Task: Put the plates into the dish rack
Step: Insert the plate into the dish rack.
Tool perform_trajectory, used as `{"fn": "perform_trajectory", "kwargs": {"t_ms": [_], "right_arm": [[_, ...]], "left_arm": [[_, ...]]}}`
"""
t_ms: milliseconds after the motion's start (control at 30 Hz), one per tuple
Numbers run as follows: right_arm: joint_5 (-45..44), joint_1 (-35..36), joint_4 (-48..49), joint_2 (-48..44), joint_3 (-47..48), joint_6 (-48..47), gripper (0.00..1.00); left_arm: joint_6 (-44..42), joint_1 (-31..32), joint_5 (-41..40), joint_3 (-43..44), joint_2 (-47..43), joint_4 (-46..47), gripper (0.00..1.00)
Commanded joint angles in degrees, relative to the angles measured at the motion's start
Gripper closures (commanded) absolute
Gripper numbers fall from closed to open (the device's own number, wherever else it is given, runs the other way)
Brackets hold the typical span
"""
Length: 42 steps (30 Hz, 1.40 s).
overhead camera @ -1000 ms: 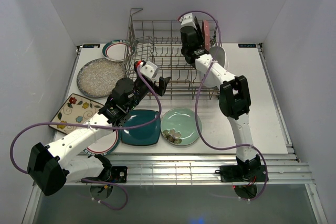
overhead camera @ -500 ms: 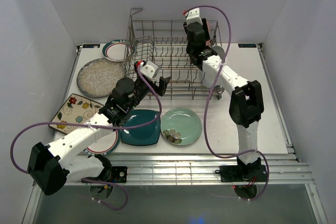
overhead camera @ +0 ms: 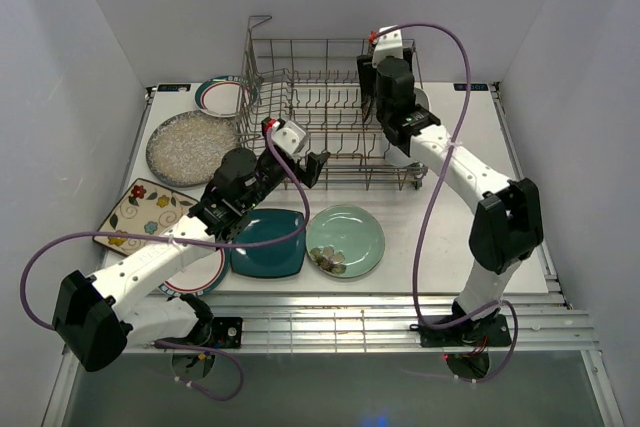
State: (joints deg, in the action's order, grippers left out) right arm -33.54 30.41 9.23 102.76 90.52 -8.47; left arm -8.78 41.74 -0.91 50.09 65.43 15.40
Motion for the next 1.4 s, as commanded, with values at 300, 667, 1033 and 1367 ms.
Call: {"fn": "perform_trajectory", "kwargs": {"t_ms": [300, 667, 1033, 1367], "right_arm": [[8.14, 0.44, 6.14, -23.12, -22.55, 7.15, 0.06], [16.13, 0.44, 6.33, -47.81, -41.12, 15.05, 0.10], [15.61, 0.44, -1.58, -61.97, -50.26, 23.23, 0.10], [14.45, 0.52, -17.59, -64.96, -51.92, 37.10, 0.10]], "left_arm": [[-8.00, 5.28, 3.02, 0.63, 3.38, -0.98, 0.02], [-11.25, 9.24, 0.91, -0.16, 5.85, -0.98, 0.02], [-16.97, 15.74, 0.64, -1.66, 8.49, -0.98, 0.02], [-17.50, 18.91, 3.90, -1.92, 9.72, -3.18, 0.02]]}}
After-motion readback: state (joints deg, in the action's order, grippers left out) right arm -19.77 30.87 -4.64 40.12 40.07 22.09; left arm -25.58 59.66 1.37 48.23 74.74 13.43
